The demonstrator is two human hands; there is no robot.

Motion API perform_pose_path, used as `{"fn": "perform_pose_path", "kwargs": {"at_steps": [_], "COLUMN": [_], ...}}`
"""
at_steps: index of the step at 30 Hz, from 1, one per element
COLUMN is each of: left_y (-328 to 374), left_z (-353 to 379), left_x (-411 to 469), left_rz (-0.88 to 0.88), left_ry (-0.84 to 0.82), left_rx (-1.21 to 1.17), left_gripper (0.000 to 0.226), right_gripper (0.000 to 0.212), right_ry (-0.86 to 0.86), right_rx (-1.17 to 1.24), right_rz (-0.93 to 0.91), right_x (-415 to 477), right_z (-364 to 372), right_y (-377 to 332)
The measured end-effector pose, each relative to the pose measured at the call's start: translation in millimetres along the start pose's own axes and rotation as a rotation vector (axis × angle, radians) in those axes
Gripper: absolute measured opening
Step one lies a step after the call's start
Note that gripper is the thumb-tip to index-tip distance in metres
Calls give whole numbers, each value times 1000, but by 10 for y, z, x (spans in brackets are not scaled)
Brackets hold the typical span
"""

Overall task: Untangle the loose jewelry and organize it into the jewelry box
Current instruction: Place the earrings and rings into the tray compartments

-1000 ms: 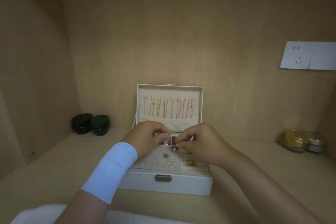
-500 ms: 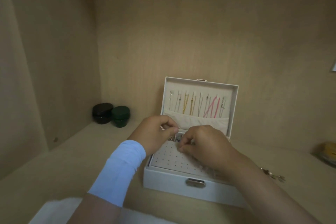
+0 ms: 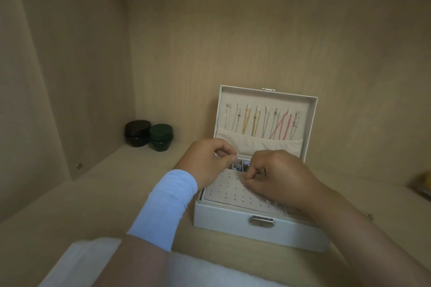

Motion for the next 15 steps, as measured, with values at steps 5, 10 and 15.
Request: {"fn": "perform_pose_path", "kwargs": {"at_steps": [5,10,15], "left_y": [26,33,48], "left_z": [-16,32,77], "left_x": [0,-25,-40], "left_rz": [10,-42,-88], "left_ry": [34,23,0], "left_rx": [-87,-317,-405], "left_gripper": [7,20,22], "right_gripper": [6,18,25], "right_ry": [-44,-208,-126], "right_rx": [-49,45,299], "right_rz": [-99,-41,59], "right_x": [-38,2,66], "right_z": [32,115,-96], "right_y": [-93,53,217]}}
Point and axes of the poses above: each hand's wrist, its own x-axis towards the middle knuckle, its own z-axis out of the palm, y = z × x, the point moved 10 cm from there along x, towards the middle knuckle, and after that the axes turned 13 degrees about z, right-handed, at the moved point
